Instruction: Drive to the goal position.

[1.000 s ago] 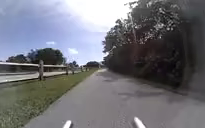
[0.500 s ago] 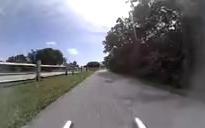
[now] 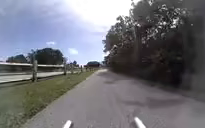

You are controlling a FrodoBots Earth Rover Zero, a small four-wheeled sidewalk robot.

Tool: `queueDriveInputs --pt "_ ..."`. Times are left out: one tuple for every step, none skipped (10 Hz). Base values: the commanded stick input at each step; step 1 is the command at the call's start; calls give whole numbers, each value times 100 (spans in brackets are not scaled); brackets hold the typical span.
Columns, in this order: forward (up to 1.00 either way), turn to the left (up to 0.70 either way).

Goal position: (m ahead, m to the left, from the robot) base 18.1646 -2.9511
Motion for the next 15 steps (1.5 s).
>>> queueDriveInputs --pt "50 0" --pt "50 0" --pt "50 0" --pt "50 0" --pt "50 0" --pt "50 0" --pt "50 0" --pt "50 0" --pt "50 0" --pt "50 0" --pt "50 0" --pt "50 0" --pt "50 0" --pt "50 0" --pt "50 0"
